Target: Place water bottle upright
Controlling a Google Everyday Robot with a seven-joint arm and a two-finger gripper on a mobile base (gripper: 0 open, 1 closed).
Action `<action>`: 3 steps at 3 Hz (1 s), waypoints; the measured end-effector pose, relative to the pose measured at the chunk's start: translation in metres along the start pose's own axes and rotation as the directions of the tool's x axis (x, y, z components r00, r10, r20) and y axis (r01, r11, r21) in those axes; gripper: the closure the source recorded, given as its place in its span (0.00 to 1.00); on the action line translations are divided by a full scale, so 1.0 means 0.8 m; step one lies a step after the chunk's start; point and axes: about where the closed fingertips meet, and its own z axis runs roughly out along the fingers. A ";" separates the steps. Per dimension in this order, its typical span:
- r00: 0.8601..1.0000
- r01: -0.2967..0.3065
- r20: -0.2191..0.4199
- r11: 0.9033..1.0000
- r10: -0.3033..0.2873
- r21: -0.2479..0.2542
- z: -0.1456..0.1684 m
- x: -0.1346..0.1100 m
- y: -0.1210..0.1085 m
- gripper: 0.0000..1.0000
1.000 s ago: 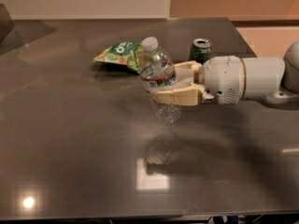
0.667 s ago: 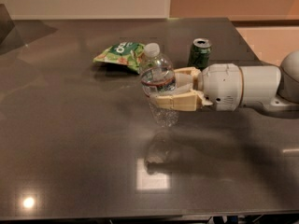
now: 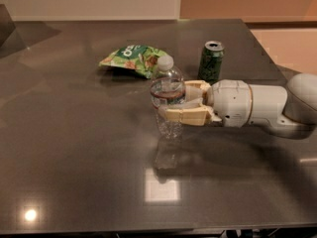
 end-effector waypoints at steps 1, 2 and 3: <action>0.999 0.000 0.044 1.000 0.002 -0.025 0.002 0.013 -0.001 1.00; 0.998 -0.022 0.066 0.999 0.024 -0.031 0.003 0.022 -0.001 0.83; 0.995 -0.048 0.082 0.998 0.051 -0.034 0.003 0.026 -0.001 0.59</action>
Offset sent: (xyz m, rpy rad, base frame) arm 0.0056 -0.0024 -0.0283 0.0977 0.0443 0.0301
